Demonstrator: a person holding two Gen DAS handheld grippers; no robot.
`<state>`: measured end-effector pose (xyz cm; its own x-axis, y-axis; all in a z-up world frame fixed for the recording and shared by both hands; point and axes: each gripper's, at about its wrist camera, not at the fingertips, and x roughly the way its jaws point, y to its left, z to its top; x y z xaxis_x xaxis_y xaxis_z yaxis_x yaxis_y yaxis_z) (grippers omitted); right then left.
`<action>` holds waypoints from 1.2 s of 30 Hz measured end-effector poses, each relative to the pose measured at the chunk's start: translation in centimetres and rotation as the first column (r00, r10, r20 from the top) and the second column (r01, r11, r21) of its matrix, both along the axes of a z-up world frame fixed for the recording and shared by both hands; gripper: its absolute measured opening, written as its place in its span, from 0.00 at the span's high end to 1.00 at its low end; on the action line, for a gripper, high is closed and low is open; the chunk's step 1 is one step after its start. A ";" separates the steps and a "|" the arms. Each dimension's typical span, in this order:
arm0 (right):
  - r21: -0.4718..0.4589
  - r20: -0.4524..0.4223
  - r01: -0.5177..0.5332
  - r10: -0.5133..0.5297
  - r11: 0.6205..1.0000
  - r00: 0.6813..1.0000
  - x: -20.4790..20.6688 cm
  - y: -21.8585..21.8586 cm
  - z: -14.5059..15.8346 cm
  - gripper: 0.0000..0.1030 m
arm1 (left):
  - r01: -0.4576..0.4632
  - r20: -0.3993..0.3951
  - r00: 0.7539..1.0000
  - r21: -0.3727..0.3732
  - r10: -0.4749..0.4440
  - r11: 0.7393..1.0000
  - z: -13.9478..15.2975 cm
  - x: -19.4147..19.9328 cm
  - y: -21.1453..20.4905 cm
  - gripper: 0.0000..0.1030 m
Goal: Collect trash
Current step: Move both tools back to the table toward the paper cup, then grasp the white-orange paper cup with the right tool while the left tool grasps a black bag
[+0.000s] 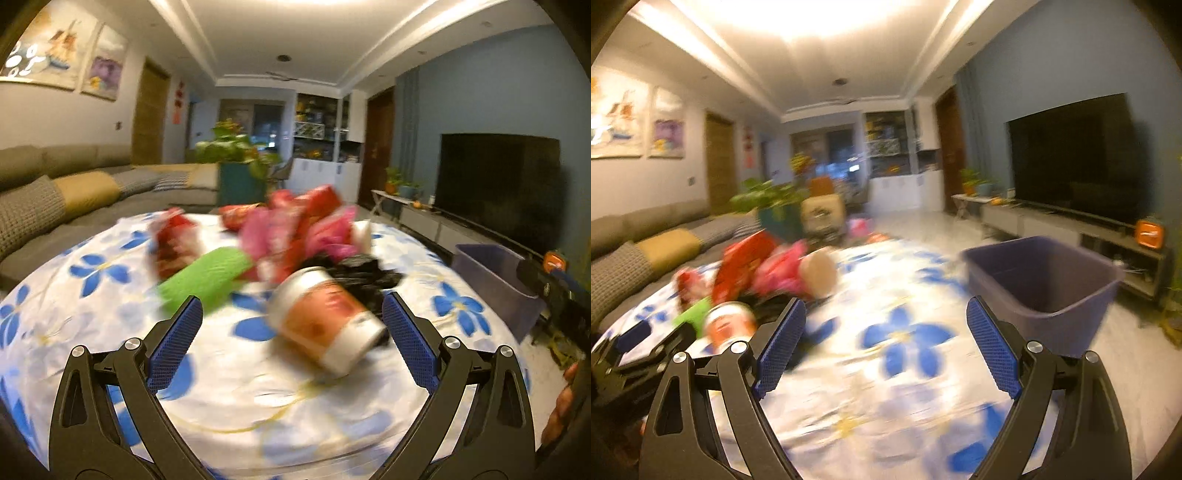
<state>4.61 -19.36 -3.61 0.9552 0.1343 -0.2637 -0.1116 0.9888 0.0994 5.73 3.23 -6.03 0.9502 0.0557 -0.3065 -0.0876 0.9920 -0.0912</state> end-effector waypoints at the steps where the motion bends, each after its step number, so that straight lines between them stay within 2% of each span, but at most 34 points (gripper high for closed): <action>1: -0.004 -0.008 -0.046 0.046 0.999 0.999 0.1 1.1 -0.3 0.16 | -0.025 -0.001 1.000 -0.006 0.025 1.000 0.0 -0.4 0.9 0.07; 7: -0.034 -0.044 -0.214 0.212 0.976 0.976 0.8 6.6 -1.9 0.16 | -0.159 -0.007 0.987 -0.051 0.159 0.986 -0.1 -1.4 6.0 0.07; 11: -0.058 -0.066 -0.293 0.289 0.954 0.955 2.2 9.7 -2.9 0.17 | -0.195 -0.002 0.981 -0.069 0.196 0.978 0.0 -1.9 7.8 0.07; 14: -0.070 -0.087 -0.318 0.311 0.946 0.946 3.3 11.3 -3.7 0.19 | -0.203 -0.003 0.979 -0.081 0.203 0.976 0.0 -2.0 8.4 0.07; 21: -0.069 -0.149 -0.357 0.344 0.931 0.927 5.2 12.9 -5.0 0.36 | -0.196 -0.029 0.980 -0.078 0.194 0.977 -0.5 -0.9 8.6 0.07; 30: -0.063 -0.181 -0.394 0.378 0.917 0.908 5.7 13.8 -5.8 0.39 | -0.199 -0.050 0.980 -0.095 0.195 0.975 -1.2 -0.5 9.2 0.07; 36: -0.060 -0.155 -0.399 0.386 0.915 0.909 4.7 13.5 -5.2 0.41 | -0.201 -0.049 0.979 -0.094 0.198 0.975 -1.3 -0.8 9.2 0.07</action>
